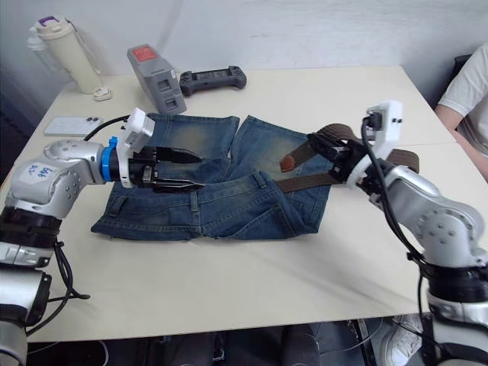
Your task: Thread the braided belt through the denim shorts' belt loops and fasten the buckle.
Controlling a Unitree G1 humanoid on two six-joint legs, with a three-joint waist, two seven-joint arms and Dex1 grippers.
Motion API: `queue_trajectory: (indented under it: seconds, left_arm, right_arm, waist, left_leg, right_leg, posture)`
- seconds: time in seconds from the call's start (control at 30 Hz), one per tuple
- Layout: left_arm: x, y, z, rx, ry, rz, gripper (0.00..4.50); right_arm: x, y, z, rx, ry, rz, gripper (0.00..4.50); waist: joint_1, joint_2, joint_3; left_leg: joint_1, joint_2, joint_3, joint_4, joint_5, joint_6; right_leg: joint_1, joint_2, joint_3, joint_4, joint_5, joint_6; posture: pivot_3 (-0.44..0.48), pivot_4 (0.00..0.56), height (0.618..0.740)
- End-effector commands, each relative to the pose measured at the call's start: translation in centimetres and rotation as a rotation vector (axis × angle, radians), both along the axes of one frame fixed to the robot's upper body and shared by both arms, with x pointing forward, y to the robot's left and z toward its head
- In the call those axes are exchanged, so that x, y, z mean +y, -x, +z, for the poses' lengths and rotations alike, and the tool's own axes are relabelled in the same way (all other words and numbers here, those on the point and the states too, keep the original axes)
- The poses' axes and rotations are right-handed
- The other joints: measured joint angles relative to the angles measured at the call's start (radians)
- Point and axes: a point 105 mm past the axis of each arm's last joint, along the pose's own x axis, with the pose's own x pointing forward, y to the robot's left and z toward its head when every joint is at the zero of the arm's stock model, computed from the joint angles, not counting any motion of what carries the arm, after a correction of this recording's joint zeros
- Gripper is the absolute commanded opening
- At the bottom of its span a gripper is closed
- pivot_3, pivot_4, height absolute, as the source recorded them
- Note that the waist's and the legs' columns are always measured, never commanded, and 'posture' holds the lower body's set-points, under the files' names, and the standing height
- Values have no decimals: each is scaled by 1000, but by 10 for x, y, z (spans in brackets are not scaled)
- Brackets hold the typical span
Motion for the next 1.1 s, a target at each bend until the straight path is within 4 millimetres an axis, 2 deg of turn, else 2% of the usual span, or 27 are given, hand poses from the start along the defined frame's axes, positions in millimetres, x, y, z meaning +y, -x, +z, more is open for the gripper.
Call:
queue_trajectory:
  seconds: [0.03, 0.17, 0.3, 0.4, 0.53, 0.87, 1.1]
  left_arm:
    - [2, 3, 9, -46, 25, 67, 4361]
    - [-2, 10, 4, -31, 42, 80, 4361]
    - [-3, 18, -10, -16, 23, 106, 4361]
    - [-2, 21, -17, 6, 33, 131, 4361]
    - [-2, 23, -22, 11, 37, 153, 4361]
    - [-1, 24, -22, 7, 43, 179, 4361]
    - [-2, 23, -25, 3, 52, 188, 4361]
  right_arm:
    - [2, -10, 3, -24, -14, 38, 0]
    - [4, -22, 2, 0, -49, 76, 0]
    - [13, -38, -15, 101, -96, 147, 0]
    - [15, -47, -13, 119, -146, 181, 0]
    - [15, -56, -22, 166, -144, 195, 0]
    - [12, -63, -43, 229, -66, 217, 0]
    - [25, -63, -58, 292, -75, 273, 0]
  waist:
    - [0, 0, 0]
    - [2, 0, 0]
    - [2, 0, 0]
    - [3, 0, 0]
    - [1, 0, 0]
    - [-2, 0, 0]
    - [-1, 0, 0]
  left_leg:
    - [0, 0, 0, 0, 0, 0]
    - [0, 0, 0, 0, 0, 0]
    - [0, 0, 0, 1, 0, 0]
    - [0, 0, 0, 1, 0, 0]
    - [-1, 0, 1, 1, 0, -1]
    - [-1, 0, 1, 1, 0, -1]
    - [-1, 0, 1, 1, 0, -1]
  right_leg:
    - [0, 0, 0, 1, 0, 0]
    - [-1, 0, 0, 2, 0, 0]
    - [0, 0, 1, 2, 0, 0]
    - [-1, 0, 1, 2, 0, 0]
    - [-3, 0, 1, 4, 0, 0]
    - [-3, 0, 1, 4, 0, 0]
    - [-3, 0, 1, 4, 0, 0]
  posture:
    - [0, 150, 650]
    - [0, 150, 650]
    - [0, 150, 650]
    - [0, 150, 650]
    - [0, 150, 650]
    - [0, 150, 650]
    - [0, 150, 650]
